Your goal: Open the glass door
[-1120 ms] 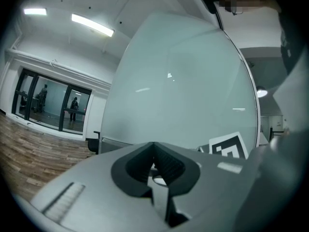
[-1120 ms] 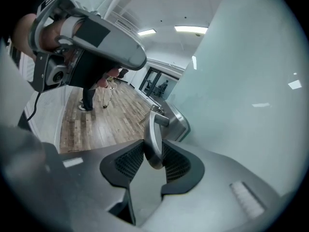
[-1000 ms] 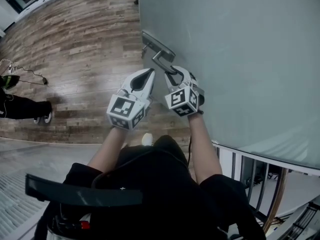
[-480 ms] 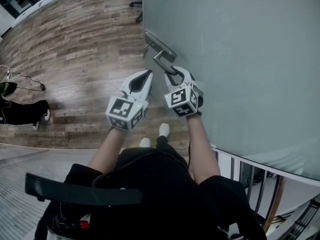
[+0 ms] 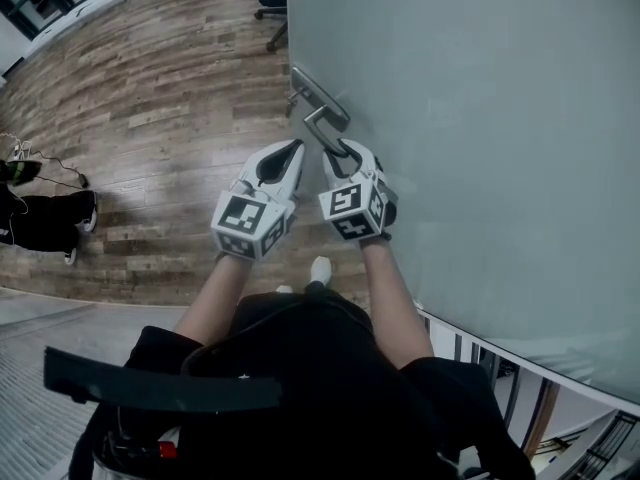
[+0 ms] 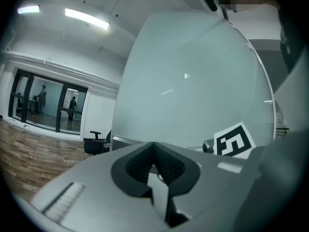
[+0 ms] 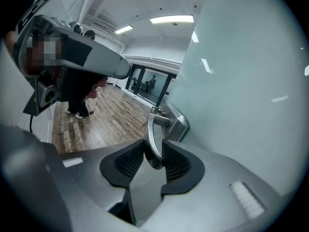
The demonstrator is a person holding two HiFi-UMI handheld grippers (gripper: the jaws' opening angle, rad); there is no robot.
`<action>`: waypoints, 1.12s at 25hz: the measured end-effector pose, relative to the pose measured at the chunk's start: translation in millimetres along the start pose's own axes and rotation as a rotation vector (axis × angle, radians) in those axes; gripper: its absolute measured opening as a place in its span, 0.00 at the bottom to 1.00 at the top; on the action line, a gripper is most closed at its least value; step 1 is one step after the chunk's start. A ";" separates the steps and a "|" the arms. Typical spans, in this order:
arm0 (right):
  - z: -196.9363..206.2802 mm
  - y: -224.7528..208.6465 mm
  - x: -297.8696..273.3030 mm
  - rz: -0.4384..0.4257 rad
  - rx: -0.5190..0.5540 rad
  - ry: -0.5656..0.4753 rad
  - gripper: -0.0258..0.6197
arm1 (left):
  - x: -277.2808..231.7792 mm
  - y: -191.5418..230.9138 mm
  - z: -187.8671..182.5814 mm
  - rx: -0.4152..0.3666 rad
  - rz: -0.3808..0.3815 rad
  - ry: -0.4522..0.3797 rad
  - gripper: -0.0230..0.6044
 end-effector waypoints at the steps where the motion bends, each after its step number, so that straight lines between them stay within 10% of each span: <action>1: 2.0 -5.1 -1.7 0.003 -0.008 0.000 0.22 | -6.7 -1.9 -2.0 0.001 -0.003 0.001 0.03; 17: 6.9 -52.4 -16.4 -0.021 -0.171 -0.032 0.22 | -59.1 3.1 -0.1 -0.007 -0.041 0.014 0.03; 28: 14.3 -48.5 -22.8 0.033 -0.190 -0.026 0.22 | -77.0 25.7 5.8 -0.021 0.082 -0.005 0.03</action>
Point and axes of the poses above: the fingertips, and each gripper's own axes: x backward along the fingers, y to its left, z out of its underside, the point moved 4 cm from there along x, backward along the fingers, and after that the axes turned 3 degrees about y, right-handed, at the moved point
